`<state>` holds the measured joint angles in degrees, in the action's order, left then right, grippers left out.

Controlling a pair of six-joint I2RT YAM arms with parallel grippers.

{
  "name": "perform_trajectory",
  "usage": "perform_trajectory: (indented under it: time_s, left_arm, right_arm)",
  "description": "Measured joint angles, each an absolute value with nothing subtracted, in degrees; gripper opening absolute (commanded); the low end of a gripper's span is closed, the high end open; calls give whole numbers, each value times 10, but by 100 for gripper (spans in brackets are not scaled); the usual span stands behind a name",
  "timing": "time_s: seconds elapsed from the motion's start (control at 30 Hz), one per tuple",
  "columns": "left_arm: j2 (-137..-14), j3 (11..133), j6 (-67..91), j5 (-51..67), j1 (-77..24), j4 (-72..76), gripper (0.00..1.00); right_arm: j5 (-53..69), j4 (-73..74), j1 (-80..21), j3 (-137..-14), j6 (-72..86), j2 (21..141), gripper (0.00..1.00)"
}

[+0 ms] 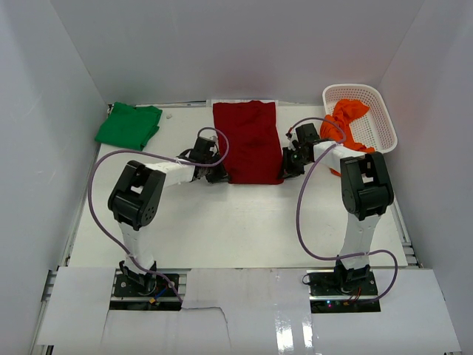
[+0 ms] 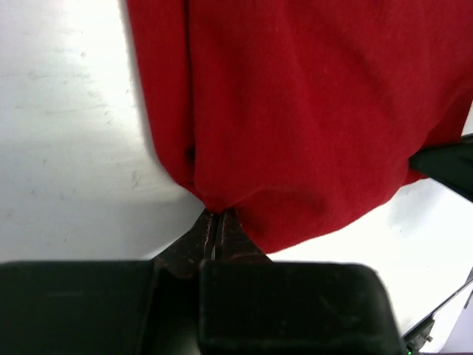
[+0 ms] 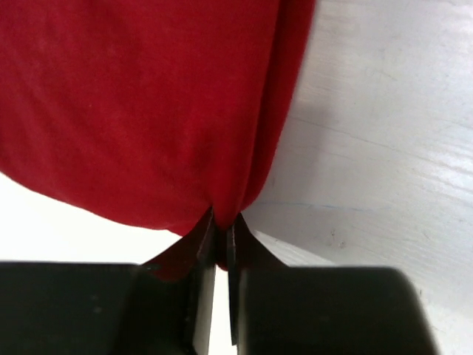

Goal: Fold and stack the t-shirts
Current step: Grab one side of the 2/3 rectangular tshirt with both arms, then fold the long partially folded tshirt into a neat square

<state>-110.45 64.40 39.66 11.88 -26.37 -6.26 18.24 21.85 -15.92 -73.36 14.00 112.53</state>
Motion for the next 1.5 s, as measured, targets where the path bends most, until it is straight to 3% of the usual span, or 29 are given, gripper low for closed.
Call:
perform_trajectory:
  time_s: [0.3, 0.63, 0.87, 1.13, 1.5]
  left_arm:
    - [-1091, 620, 383, 142, -264, -49, 0]
    - [-877, 401, 404, 162, -322, -119, 0]
    - [-755, 358, 442, 179, -355, -202, 0]
    - [-685, 435, 458, 167, -354, -296, 0]
    - [-788, 658, 407, 157, -260, -335, 0]
  right_arm:
    - [183, 161, -171, -659, 145, 1081, 8]
    - [147, 192, -270, -463, 173, 901, 8]
    - [134, 274, -314, -377, 218, 724, 8]
    - [117, 383, -329, -459, 223, 652, 8]
    - [64, 439, -306, -689, 177, 771, 8]
